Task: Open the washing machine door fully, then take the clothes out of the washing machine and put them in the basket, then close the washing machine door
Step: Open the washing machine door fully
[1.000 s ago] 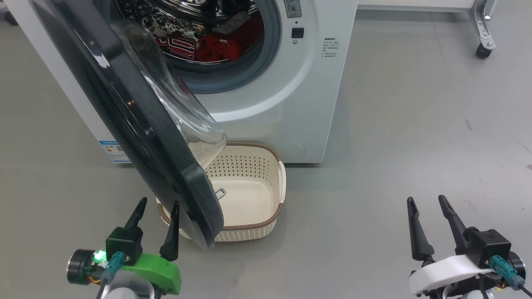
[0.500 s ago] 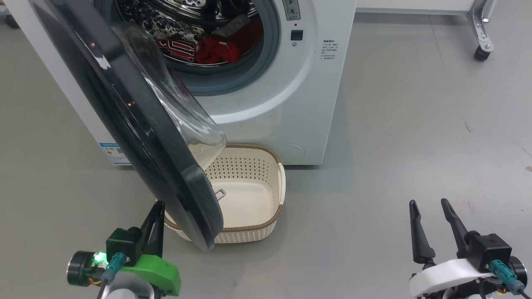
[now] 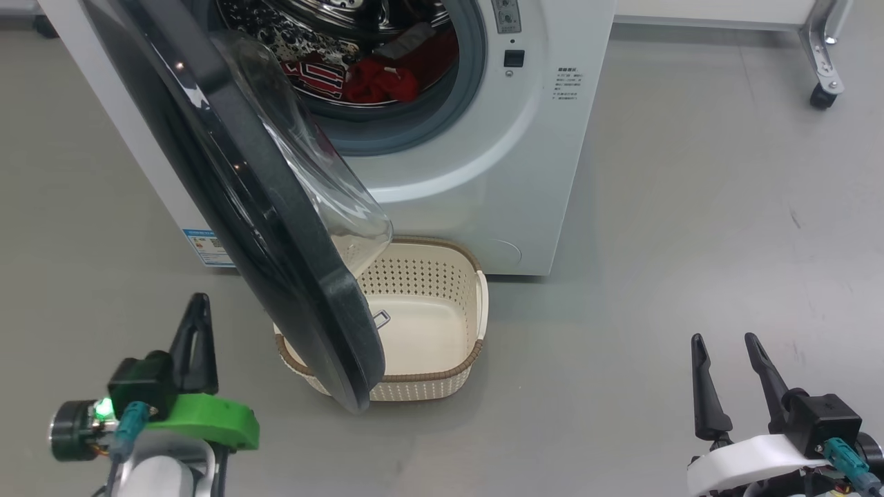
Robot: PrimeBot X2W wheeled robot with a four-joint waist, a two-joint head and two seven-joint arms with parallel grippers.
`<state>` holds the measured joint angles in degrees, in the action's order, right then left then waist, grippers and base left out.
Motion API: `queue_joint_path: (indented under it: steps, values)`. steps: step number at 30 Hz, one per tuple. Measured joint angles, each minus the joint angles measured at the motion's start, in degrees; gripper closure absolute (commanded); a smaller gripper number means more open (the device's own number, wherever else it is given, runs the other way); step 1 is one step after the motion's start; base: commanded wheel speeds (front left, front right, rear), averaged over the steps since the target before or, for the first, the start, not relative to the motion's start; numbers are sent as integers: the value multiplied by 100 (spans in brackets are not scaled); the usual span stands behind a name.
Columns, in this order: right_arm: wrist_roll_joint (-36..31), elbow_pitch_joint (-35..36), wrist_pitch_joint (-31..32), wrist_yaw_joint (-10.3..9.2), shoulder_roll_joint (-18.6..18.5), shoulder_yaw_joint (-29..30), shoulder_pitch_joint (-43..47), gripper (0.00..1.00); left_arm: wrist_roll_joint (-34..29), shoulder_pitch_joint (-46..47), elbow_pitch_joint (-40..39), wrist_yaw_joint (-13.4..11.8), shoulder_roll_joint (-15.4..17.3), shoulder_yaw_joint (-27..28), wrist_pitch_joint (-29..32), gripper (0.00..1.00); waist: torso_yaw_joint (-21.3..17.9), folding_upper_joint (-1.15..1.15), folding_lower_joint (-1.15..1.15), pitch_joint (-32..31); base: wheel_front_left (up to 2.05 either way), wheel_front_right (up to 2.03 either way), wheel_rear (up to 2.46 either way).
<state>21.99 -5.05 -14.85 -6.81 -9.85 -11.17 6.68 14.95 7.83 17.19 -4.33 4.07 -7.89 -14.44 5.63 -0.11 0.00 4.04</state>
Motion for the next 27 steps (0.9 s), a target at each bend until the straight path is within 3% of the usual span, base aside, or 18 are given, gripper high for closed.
queue_joint_path:
  steps: [11,16,27]
  values:
    - [-105,57,0,8,78,73,17,0,-439,690,-1913,-115,130,336,-27,100,178,0,0,-11,0,0,0]
    - [-134,71,0,10,85,118,21,0,-616,912,-2493,-74,98,-46,-33,100,185,0,0,-11,0,0,0]
    - [-171,70,0,18,136,192,57,0,-650,1114,-3137,449,16,-1099,196,100,190,0,0,-35,0,0,0]
